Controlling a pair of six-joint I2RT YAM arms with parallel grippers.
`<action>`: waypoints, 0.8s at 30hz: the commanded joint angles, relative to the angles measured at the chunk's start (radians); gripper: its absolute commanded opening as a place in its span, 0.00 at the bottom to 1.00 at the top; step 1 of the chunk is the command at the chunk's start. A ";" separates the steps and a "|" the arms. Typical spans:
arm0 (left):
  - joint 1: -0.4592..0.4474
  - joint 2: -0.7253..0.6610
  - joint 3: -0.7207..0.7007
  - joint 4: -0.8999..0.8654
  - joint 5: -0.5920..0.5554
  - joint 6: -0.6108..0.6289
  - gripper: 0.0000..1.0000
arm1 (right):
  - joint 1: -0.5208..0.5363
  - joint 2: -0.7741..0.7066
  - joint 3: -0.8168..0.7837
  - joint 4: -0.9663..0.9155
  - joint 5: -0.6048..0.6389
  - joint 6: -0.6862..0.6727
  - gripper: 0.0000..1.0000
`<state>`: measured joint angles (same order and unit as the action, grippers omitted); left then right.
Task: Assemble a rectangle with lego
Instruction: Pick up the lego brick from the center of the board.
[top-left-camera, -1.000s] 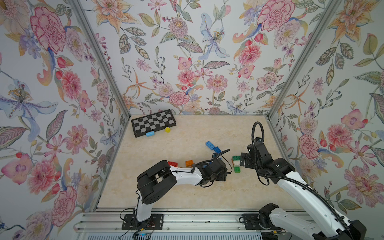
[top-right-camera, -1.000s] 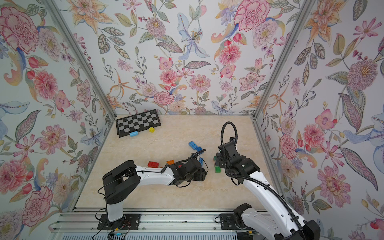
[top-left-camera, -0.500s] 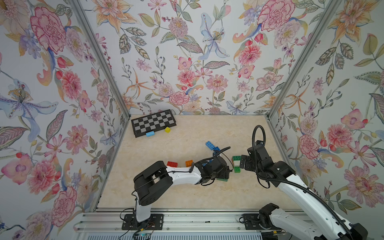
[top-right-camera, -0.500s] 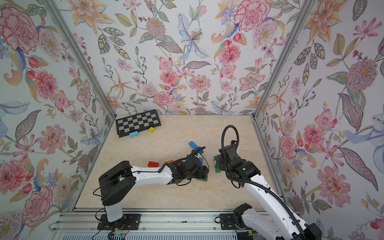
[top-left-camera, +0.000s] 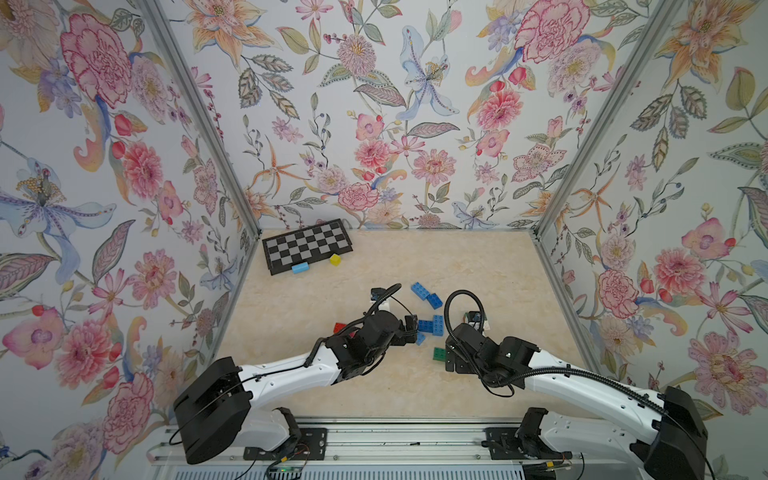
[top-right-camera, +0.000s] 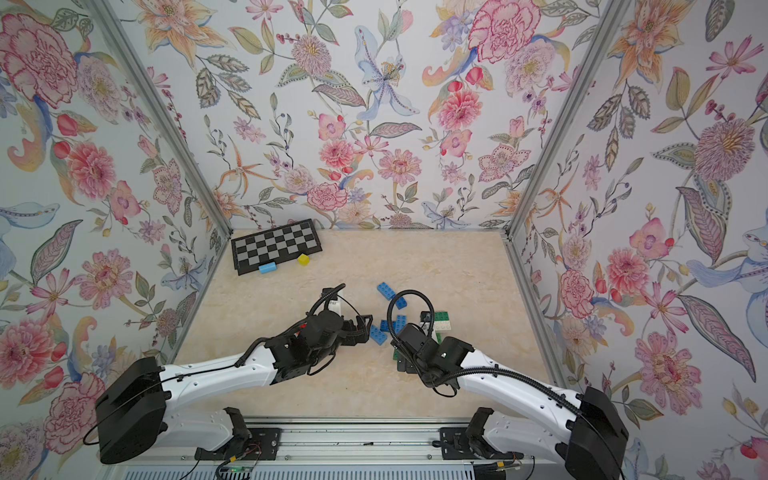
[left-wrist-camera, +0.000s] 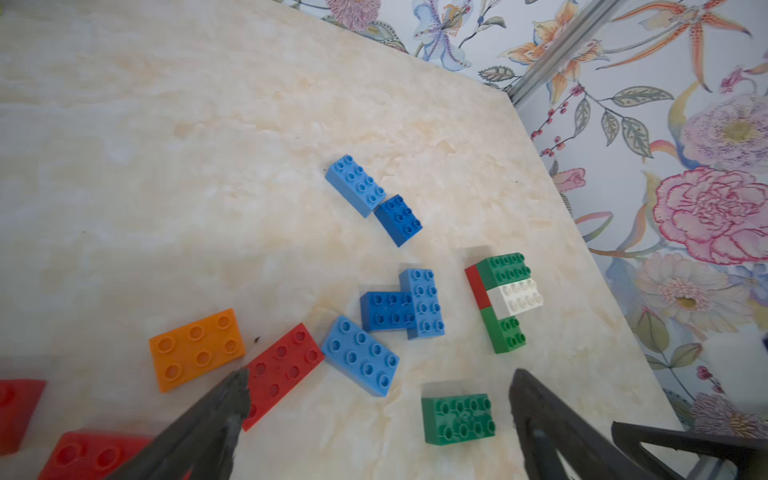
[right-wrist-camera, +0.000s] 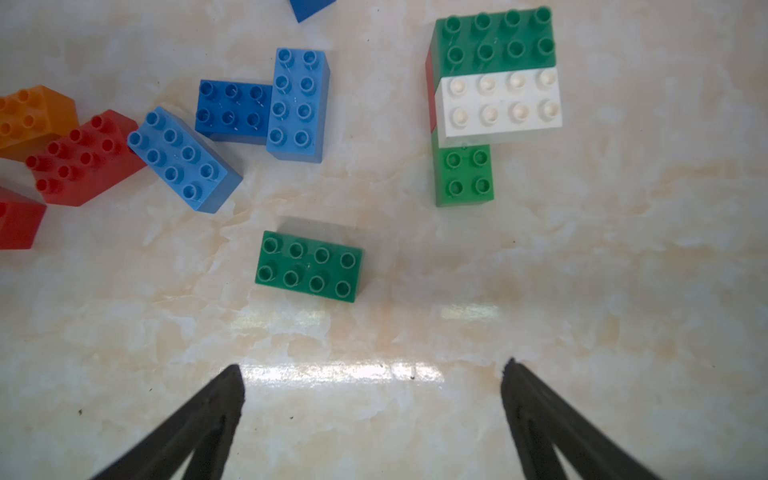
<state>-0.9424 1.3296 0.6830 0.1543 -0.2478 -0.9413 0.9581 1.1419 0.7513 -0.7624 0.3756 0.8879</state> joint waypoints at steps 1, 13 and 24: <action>0.053 -0.064 -0.074 0.071 -0.023 0.034 0.99 | 0.005 0.068 -0.004 0.059 -0.028 0.044 1.00; 0.101 -0.028 -0.096 0.119 0.001 0.079 0.99 | -0.097 0.281 0.024 0.229 -0.188 -0.072 0.99; 0.120 0.031 -0.099 0.160 0.045 0.076 0.99 | -0.118 0.364 0.066 0.235 -0.166 -0.066 0.93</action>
<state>-0.8356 1.3518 0.5827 0.2832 -0.2127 -0.8780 0.8463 1.4879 0.7918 -0.5285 0.1978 0.8188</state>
